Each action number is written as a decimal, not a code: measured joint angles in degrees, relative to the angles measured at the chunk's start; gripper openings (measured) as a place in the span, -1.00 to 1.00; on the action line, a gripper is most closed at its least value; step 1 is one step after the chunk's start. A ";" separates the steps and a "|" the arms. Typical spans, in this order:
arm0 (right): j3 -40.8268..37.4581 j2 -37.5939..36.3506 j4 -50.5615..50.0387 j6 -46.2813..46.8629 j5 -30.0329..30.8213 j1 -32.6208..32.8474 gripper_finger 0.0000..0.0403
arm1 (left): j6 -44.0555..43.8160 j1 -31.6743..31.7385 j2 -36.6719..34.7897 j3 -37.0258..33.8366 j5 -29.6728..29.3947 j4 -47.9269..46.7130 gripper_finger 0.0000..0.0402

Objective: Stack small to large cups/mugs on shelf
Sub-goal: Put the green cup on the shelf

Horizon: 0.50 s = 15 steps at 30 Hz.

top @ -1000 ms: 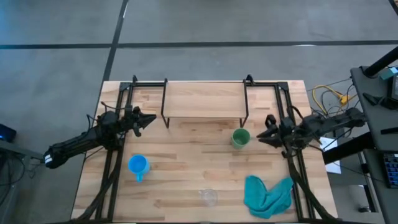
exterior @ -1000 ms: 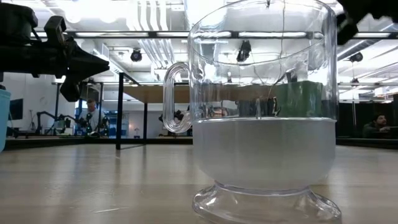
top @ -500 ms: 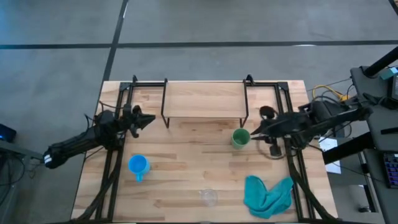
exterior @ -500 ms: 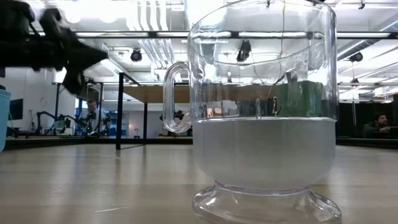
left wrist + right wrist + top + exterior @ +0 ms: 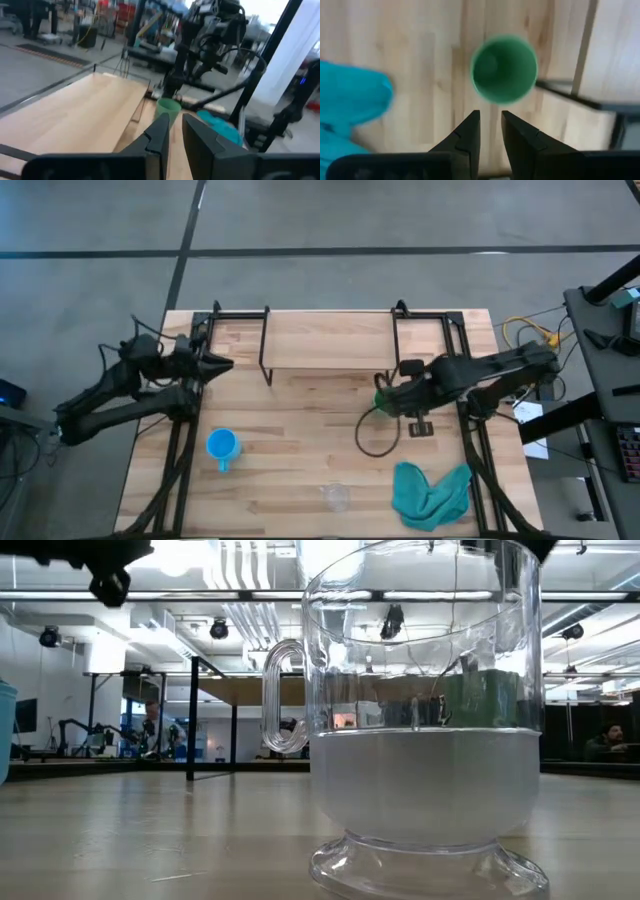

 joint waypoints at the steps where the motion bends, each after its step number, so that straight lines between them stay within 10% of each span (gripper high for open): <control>1: -0.23 1.21 -1.04 0.31 0.00 -0.40 -0.64 | 0.97 0.00 1.61 2.09 0.01 -1.19 -0.81; 15: -0.81 8.88 0.87 -5.79 0.00 -3.36 -0.46 | 6.21 0.00 8.51 17.38 0.08 -1.68 -0.81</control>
